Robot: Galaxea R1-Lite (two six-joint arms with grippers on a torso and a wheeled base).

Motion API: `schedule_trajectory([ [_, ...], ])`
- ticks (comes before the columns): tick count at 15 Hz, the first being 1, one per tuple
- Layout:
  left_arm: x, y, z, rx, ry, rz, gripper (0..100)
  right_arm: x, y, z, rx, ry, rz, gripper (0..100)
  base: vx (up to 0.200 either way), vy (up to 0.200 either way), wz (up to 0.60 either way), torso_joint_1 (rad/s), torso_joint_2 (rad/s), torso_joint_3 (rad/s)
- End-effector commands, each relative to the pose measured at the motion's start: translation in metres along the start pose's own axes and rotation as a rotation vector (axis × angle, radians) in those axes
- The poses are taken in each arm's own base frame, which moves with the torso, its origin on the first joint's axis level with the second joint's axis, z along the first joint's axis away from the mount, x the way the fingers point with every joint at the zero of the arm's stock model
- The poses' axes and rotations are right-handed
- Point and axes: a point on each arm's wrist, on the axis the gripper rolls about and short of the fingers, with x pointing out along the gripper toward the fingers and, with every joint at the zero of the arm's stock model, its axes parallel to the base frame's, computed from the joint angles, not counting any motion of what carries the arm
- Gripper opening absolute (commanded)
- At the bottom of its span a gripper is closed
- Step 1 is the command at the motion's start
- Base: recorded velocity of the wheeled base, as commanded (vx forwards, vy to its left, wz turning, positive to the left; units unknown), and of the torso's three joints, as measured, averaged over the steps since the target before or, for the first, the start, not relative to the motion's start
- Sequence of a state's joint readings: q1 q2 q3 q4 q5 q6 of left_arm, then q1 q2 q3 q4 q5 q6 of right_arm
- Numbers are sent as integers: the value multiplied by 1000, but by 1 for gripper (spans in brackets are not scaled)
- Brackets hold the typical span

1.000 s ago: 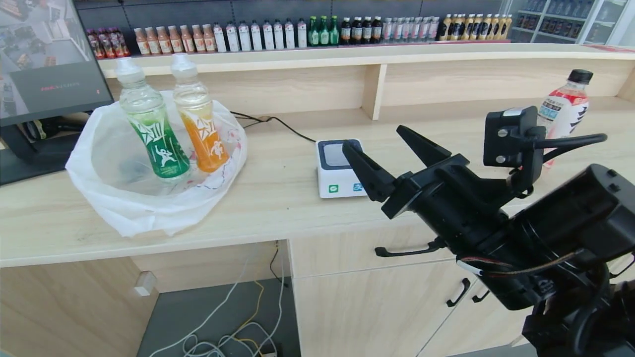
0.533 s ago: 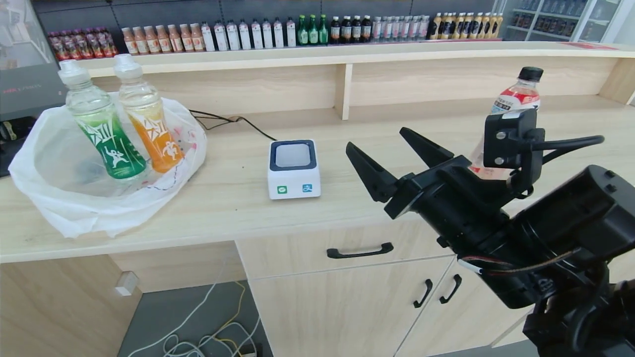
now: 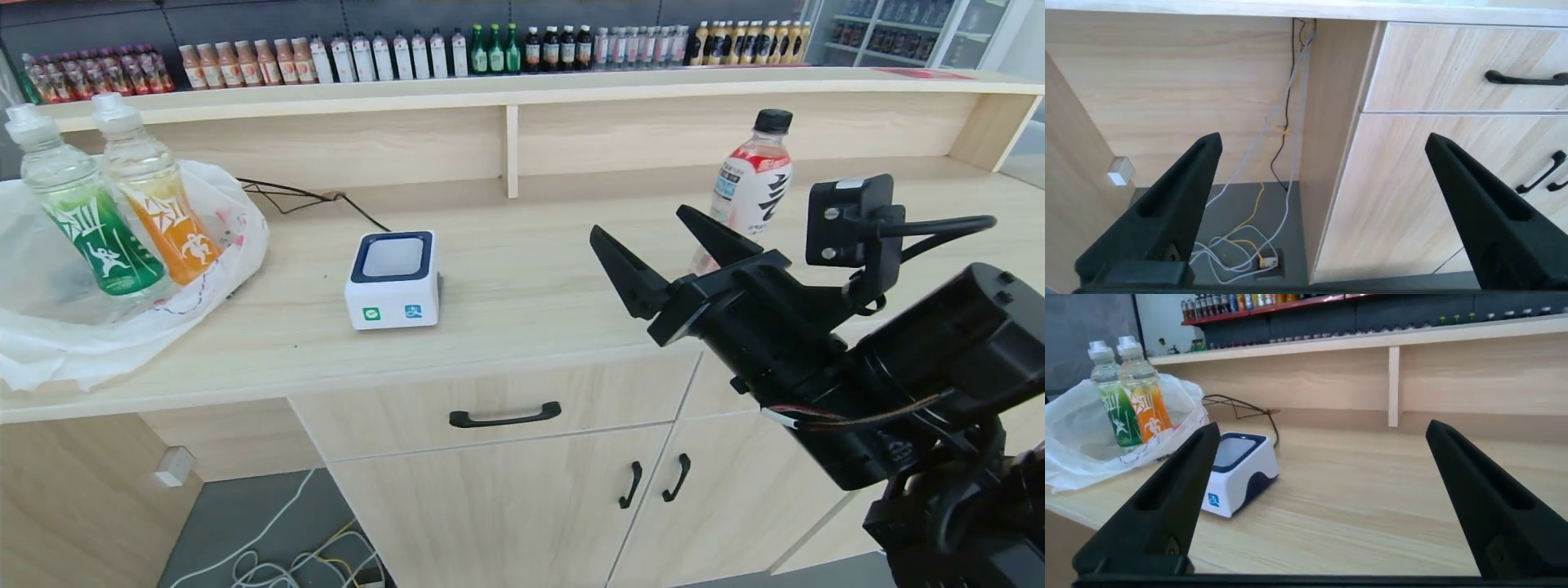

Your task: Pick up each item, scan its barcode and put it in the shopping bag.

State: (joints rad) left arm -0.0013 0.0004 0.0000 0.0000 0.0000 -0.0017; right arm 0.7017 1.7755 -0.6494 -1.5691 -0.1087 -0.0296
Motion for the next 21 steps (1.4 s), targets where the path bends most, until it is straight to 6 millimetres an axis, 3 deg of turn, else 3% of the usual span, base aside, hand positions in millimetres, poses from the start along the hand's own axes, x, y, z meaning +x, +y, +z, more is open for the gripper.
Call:
schedule_trajectory([
  [1,0,0,0,0,0,0,100,-1,0,-1,-2,4,-1,100,0,0,0,0,0,0],
  [9,0,0,0,3,0,0,100,-5,-3,-5,-2,27,-8,100,0,0,0,0,0,0],
  [13,0,0,0,2,0,0,100,-19,-28,-3,-36,56,-85,100,0,0,0,0,0,0],
  [15,0,0,0,2,0,1,100,-41,-43,-7,-35,116,-135,100,0,0,0,0,0,0],
  [18,0,0,0,2,0,1,100,-40,-59,4,-56,75,-183,100,0,0,0,0,0,0],
  [21,0,0,0,2,0,1,100,-28,-70,0,-64,86,-216,100,0,0,0,0,0,0],
])
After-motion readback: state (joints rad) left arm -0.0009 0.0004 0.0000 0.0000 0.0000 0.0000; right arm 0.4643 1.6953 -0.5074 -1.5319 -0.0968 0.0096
